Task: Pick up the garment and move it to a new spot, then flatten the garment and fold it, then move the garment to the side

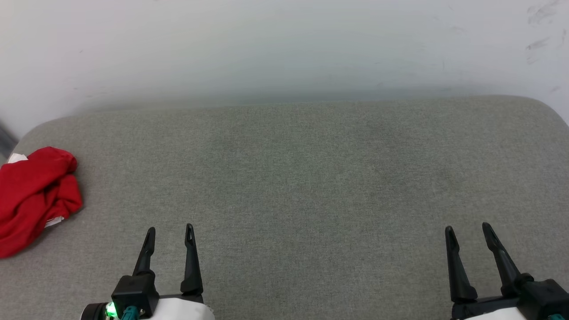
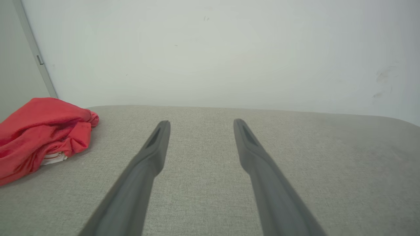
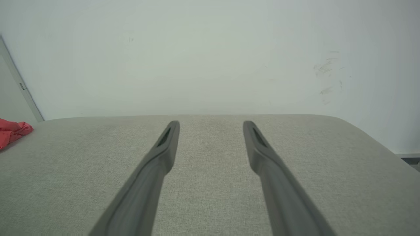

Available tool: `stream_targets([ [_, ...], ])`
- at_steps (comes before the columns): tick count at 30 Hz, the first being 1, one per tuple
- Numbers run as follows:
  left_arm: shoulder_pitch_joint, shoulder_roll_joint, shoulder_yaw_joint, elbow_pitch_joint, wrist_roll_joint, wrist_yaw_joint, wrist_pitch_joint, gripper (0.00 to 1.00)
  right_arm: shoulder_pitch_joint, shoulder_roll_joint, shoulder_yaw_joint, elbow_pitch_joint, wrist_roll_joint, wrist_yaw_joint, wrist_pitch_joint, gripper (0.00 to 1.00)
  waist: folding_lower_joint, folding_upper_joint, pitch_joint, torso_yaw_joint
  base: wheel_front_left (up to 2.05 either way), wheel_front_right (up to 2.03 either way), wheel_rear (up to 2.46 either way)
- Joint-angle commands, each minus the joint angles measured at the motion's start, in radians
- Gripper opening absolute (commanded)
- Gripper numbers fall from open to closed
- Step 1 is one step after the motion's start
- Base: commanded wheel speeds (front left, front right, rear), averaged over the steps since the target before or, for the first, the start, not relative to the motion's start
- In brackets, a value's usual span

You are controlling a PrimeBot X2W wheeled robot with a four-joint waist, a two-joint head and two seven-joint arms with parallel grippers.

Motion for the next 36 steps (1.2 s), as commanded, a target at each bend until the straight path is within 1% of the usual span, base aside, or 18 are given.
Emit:
stream_targets([
  [1,0.01,0.001,-0.003,-0.001,0.017,0.001,-0.008,1.0,0.014,0.0,0.001,-0.007,-0.016,0.0,-0.007,1.0,0.0,0.0,0.0,0.001,0.0,0.0,0.0],
  [17,0.012,0.001,0.005,0.022,-0.025,-0.012,-0.006,1.0,0.015,0.0,0.005,0.002,0.016,0.0,-0.006,1.0,0.0,0.0,-0.002,0.003,0.0,0.0,0.0],
  [27,0.011,0.001,0.011,0.03,-0.034,-0.01,-0.006,1.0,0.017,0.0,0.008,0.003,0.02,0.0,-0.006,1.0,0.0,0.0,0.0,0.007,0.0,0.0,0.0],
  [32,0.006,0.001,0.015,0.032,-0.026,-0.008,-0.006,1.0,0.019,0.0,0.009,0.002,0.019,0.0,-0.006,1.0,0.0,0.0,-0.002,0.022,0.0,0.0,0.0],
  [36,0.003,0.001,0.02,0.035,-0.018,-0.001,-0.006,1.0,0.023,0.0,0.011,-0.002,0.015,0.0,-0.005,1.0,0.0,0.0,-0.004,0.046,0.0,0.0,0.0],
])
